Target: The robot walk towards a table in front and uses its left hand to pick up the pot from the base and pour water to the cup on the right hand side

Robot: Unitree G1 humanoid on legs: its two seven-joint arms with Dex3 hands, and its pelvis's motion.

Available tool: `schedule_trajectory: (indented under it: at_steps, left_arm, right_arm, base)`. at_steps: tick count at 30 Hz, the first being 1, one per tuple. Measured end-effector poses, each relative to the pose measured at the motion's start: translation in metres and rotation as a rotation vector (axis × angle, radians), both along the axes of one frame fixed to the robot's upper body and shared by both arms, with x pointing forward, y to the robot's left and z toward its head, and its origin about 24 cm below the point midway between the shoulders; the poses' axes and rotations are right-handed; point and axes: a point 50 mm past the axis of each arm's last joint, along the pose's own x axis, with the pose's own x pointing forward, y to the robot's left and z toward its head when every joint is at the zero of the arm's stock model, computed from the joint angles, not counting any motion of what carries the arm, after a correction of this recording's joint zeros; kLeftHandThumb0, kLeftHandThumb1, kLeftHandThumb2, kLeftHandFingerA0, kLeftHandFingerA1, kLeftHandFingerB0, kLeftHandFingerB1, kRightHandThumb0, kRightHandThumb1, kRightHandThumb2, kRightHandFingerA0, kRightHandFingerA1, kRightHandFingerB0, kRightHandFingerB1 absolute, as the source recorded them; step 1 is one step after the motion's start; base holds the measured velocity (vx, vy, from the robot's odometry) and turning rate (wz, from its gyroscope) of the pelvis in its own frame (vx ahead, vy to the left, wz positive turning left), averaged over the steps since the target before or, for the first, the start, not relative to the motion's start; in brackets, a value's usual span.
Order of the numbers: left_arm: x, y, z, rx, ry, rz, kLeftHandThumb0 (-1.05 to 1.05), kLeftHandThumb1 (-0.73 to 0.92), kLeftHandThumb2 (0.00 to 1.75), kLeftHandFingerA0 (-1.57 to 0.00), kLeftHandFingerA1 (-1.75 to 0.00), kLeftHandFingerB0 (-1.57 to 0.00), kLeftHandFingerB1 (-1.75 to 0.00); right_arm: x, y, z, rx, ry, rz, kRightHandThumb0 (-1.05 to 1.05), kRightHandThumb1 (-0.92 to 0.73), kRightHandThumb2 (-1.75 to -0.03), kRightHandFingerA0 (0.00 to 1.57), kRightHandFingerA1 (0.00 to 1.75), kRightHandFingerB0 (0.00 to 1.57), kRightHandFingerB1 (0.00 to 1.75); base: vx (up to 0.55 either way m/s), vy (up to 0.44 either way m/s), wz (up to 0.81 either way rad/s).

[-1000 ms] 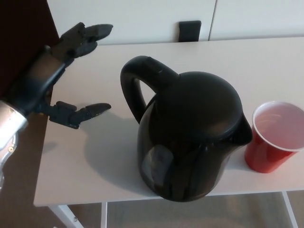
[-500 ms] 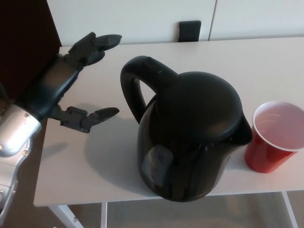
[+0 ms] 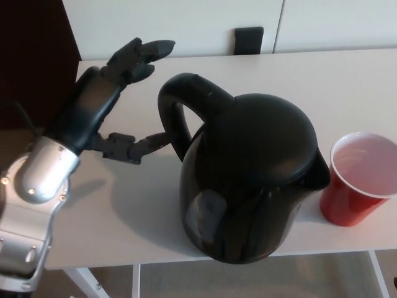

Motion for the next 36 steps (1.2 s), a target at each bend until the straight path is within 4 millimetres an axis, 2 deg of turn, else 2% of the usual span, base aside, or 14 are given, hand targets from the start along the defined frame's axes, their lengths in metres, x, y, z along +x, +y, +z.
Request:
schedule_trajectory:
  at_steps: [3,4,7,8,15,16,17,18,25,31,36]
  left_arm:
    - [0.005,-0.002,-0.003,-0.022,-0.004,0.029,-0.46,0.43,0.65,-0.32,-0.44,-0.23,-0.39]
    - [0.006,-0.002,-0.003,-0.024,-0.010,0.035,-0.38,0.50,0.56,-0.38,-0.38,-0.27,-0.34]
    - [0.010,-0.003,-0.003,-0.029,-0.030,0.057,-0.36,0.49,0.56,-0.38,-0.39,-0.28,-0.34]
    - [0.012,-0.004,-0.002,-0.032,-0.039,0.064,-0.42,0.41,0.63,-0.36,-0.44,-0.27,-0.40]
    - [0.024,-0.003,-0.001,-0.018,-0.071,0.104,-0.44,0.40,0.63,-0.36,-0.44,-0.27,-0.39]
    - [0.025,-0.003,-0.002,-0.017,-0.071,0.107,-0.45,0.40,0.63,-0.37,-0.44,-0.27,-0.39]
    - [0.026,-0.002,-0.003,-0.017,-0.071,0.110,-0.45,0.40,0.63,-0.37,-0.44,-0.27,-0.39]
    - [0.026,-0.002,-0.004,-0.017,-0.070,0.113,-0.46,0.39,0.63,-0.38,-0.45,-0.27,-0.40]
    - [0.030,-0.002,-0.008,-0.007,-0.079,0.121,-0.46,0.39,0.63,-0.35,-0.43,-0.26,-0.39]
    - [0.032,-0.005,-0.013,0.005,-0.071,0.117,-0.47,0.39,0.64,-0.38,-0.44,-0.27,-0.39]
    - [0.031,-0.013,-0.018,0.010,-0.062,0.092,-0.49,0.39,0.64,-0.37,-0.44,-0.27,-0.39]
  right_arm:
    - [0.003,0.000,0.001,0.000,-0.007,0.002,-0.52,-0.69,-0.60,0.32,0.58,0.17,0.36]
    - [0.004,0.000,0.001,0.000,-0.009,0.003,-0.53,-0.70,-0.62,0.33,0.60,0.17,0.37]
    - [0.006,0.001,0.002,-0.001,-0.013,0.006,-0.52,-0.68,-0.60,0.32,0.59,0.17,0.36]
    - [0.007,0.001,0.003,-0.001,-0.016,0.008,-0.52,-0.69,-0.62,0.31,0.62,0.16,0.37]
    - [0.011,0.001,0.004,-0.001,-0.025,0.010,-0.54,-0.71,-0.62,0.32,0.60,0.16,0.35]
    - [0.011,0.001,0.004,-0.001,-0.025,0.011,-0.42,-0.48,-0.98,0.30,0.64,0.04,0.48]
    - [0.011,0.001,0.004,-0.002,-0.024,0.012,-0.42,-0.48,-0.98,0.30,0.64,0.04,0.48]
    - [0.011,0.001,0.005,-0.002,-0.024,0.012,-0.53,-0.71,-0.62,0.32,0.58,0.17,0.36]
    - [0.016,0.000,0.007,-0.009,-0.033,0.020,-0.52,-0.70,-0.60,0.30,0.55,0.17,0.36]
    - [0.017,0.000,0.008,-0.012,-0.035,0.022,-0.52,-0.70,-0.62,0.32,0.60,0.17,0.37]
    - [0.019,-0.001,0.009,-0.013,-0.040,0.021,-0.55,-0.70,-0.61,0.30,0.58,0.17,0.37]
  base:
    - [0.00,0.000,0.00]
    - [0.00,0.000,0.00]
    - [0.00,0.000,0.00]
    - [0.00,0.000,0.00]
    - [0.00,0.000,0.00]
    - [0.00,0.000,0.00]
    - [0.00,0.000,0.00]
    - [0.00,0.000,0.00]
    - [0.00,0.000,0.00]
    - [0.00,0.000,0.00]
    - [0.00,0.000,0.00]
